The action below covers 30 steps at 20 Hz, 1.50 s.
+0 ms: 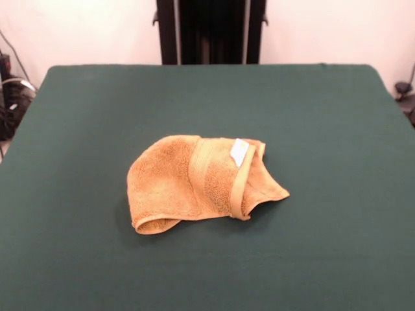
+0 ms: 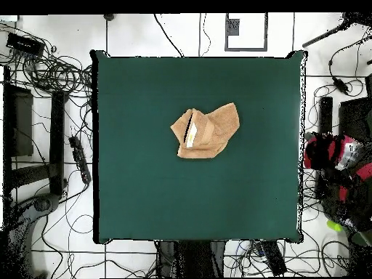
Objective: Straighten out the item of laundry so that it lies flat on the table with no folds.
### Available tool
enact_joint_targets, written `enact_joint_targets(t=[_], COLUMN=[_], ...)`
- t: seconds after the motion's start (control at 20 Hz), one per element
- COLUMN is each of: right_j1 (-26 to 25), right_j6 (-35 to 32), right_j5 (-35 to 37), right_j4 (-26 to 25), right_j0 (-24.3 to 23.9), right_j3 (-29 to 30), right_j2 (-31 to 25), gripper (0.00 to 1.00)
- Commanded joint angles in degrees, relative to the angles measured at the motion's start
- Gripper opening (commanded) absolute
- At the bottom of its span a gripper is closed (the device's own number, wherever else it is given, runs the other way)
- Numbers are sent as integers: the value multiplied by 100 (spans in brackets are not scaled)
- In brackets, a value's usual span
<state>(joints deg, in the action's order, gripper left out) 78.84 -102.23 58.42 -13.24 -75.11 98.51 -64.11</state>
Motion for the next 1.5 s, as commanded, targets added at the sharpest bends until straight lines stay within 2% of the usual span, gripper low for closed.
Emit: enact_joint_targets(t=[0.05,0.6,0.9,1.5], right_j1=[-576,-792,-1784,-3380], right_j6=[2207,1977,1509,1441], right_j5=[2465,2468,1725,630], right_j4=[-506,-691,-1580,-2936], right_j0=[402,457,852,1240], right_j3=[-673,-704,-504,-527], right_j2=[44,-60,340,830], gripper=[100,100,100,100])
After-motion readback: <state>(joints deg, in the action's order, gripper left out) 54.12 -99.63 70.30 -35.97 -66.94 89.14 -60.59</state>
